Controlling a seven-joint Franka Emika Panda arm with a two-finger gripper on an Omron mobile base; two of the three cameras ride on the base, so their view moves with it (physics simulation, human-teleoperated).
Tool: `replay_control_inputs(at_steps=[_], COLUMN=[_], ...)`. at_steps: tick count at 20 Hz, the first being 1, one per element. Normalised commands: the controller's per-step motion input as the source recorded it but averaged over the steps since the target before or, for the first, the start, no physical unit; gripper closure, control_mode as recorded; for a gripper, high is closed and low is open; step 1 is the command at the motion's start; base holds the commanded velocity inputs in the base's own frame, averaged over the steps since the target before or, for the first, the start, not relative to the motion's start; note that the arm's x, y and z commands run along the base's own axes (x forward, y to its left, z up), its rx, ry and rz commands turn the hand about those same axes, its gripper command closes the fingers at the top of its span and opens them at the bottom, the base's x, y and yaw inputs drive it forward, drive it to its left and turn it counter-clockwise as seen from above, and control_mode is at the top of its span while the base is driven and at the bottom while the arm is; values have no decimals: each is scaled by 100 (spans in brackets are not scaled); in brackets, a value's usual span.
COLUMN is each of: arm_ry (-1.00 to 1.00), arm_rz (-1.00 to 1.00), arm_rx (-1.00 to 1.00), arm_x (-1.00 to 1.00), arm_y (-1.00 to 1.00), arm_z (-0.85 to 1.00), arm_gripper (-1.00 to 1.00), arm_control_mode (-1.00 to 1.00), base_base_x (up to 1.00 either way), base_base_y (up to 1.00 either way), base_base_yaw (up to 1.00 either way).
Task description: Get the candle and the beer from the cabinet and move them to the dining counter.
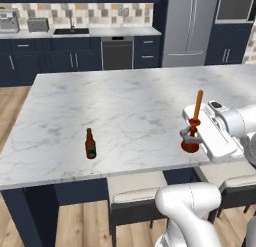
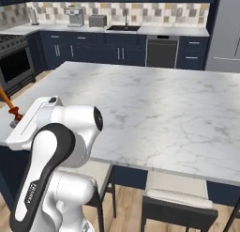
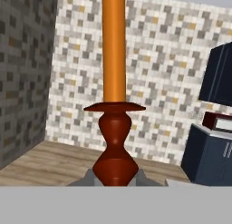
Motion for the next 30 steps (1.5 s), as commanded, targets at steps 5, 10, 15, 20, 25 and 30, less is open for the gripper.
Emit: replay_control_inputs(at_steps=[5, 10, 15, 20, 25, 30], arm_ry=[0, 1, 0, 0, 0, -1], arm_rz=[0, 5, 18, 19, 15, 4], arm_rx=[0, 0, 3, 2, 2, 0], arm_x=[0, 20, 69, 69, 69, 84], arm_y=[0, -20, -45, -33, -15, -1], arm_z=[0, -13, -38, -30, -31, -50], arm_gripper=[100, 100, 100, 100, 100, 100], arm_control_mode=[100, -100, -100, -100, -100, -100], base_base_x=[46, 26, 0, 0, 0, 0], base_base_y=[-3, -19, 0, 0, 0, 0], base_base_yaw=[5, 5, 0, 0, 0, 0])
